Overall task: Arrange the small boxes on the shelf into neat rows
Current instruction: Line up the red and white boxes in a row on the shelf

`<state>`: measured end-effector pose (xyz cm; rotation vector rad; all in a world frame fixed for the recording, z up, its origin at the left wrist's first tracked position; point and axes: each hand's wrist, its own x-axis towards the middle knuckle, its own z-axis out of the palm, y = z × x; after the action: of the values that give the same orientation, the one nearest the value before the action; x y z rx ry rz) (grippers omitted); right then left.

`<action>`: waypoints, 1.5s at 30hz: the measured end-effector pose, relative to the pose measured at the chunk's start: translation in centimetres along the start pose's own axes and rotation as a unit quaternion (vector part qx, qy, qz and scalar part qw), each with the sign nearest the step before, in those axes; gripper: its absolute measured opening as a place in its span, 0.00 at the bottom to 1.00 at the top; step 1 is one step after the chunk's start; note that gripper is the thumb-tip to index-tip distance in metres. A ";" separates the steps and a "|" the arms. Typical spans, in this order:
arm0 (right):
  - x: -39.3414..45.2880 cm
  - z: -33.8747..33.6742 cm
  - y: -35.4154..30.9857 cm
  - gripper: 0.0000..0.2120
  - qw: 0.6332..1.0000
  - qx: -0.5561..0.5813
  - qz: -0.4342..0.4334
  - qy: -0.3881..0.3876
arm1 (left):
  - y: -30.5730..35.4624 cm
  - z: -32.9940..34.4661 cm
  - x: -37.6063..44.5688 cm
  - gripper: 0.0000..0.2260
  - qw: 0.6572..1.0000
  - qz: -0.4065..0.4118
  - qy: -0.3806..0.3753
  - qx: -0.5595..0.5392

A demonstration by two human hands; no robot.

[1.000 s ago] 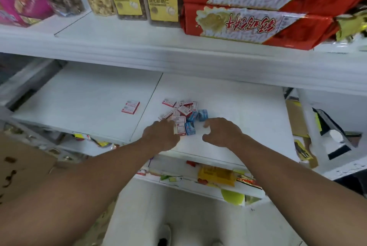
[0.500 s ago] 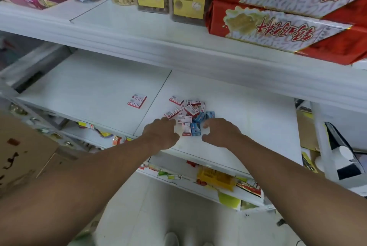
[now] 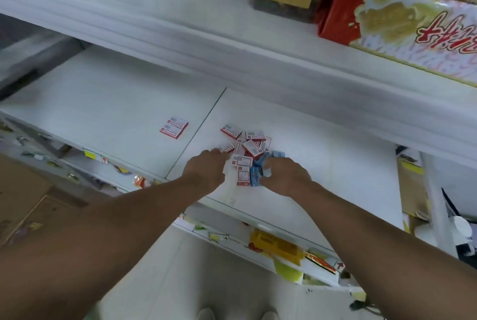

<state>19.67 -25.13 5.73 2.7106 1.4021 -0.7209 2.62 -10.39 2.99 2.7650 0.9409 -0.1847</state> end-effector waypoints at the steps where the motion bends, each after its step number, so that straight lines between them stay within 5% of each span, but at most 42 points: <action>1: 1.0 0.1 0.2 0.13 1.000 0.005 0.000 0.003 | -0.1 0.5 0.6 0.27 1.000 0.005 0.009 -0.002; 14: 9.9 2.5 0.2 0.25 0.991 -0.015 -0.007 0.135 | -0.1 5.1 6.3 0.23 0.993 0.068 0.091 0.012; 22: 10.8 2.3 -0.5 0.09 0.994 0.000 -0.017 0.104 | -1.0 5.0 6.5 0.20 0.982 0.125 0.109 0.087; 45: 0.4 -2.3 -8.4 0.14 0.989 -0.057 -0.062 0.121 | -9.2 -2.6 -8.4 0.19 0.996 0.008 0.084 0.031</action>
<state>14.29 -19.28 9.30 2.7144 1.6166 -0.3085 -9.54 -7.60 5.58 2.8812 0.9670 0.0229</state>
